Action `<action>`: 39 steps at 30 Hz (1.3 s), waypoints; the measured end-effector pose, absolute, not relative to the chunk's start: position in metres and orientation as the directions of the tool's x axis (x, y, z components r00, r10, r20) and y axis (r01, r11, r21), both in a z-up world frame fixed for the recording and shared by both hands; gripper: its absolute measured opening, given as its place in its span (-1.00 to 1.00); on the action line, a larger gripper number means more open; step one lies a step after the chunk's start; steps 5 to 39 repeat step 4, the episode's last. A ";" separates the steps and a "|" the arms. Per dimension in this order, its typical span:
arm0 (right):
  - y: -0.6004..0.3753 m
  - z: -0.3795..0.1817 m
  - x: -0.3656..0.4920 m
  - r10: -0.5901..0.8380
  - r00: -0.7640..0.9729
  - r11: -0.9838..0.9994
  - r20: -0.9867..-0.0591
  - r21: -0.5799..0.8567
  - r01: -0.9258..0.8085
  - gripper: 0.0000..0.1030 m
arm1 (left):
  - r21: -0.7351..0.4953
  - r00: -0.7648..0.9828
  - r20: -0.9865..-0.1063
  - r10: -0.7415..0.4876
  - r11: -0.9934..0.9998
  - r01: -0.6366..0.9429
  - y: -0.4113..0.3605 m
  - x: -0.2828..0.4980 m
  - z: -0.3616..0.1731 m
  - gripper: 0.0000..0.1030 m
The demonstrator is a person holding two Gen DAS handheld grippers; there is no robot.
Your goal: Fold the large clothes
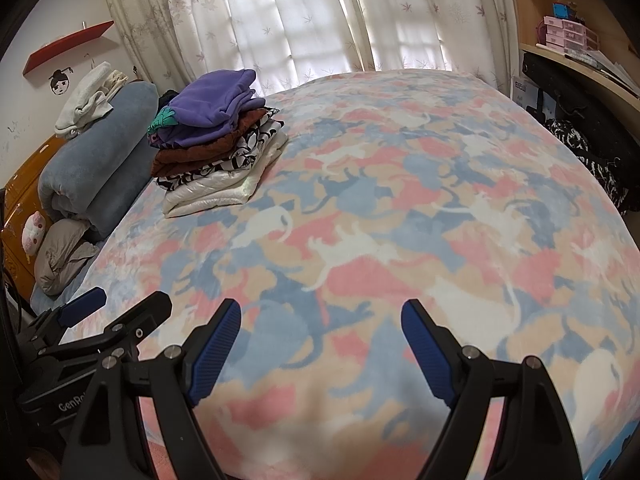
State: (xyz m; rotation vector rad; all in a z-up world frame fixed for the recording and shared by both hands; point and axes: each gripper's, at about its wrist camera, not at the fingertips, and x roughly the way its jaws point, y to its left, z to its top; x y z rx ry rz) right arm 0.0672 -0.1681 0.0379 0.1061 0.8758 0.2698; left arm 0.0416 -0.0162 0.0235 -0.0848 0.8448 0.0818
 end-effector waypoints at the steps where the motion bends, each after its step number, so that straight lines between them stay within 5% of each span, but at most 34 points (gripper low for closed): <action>1: -0.168 0.037 0.066 0.275 0.609 0.961 -0.744 0.200 -0.190 0.61 | -0.043 0.661 -0.750 0.037 0.994 -0.105 -0.015 0.041 0.023 0.93; 39: -0.167 0.034 0.064 0.272 0.610 0.962 -0.745 0.197 -0.188 0.61 | -0.049 0.659 -0.752 0.032 0.993 -0.104 -0.012 0.039 0.023 0.93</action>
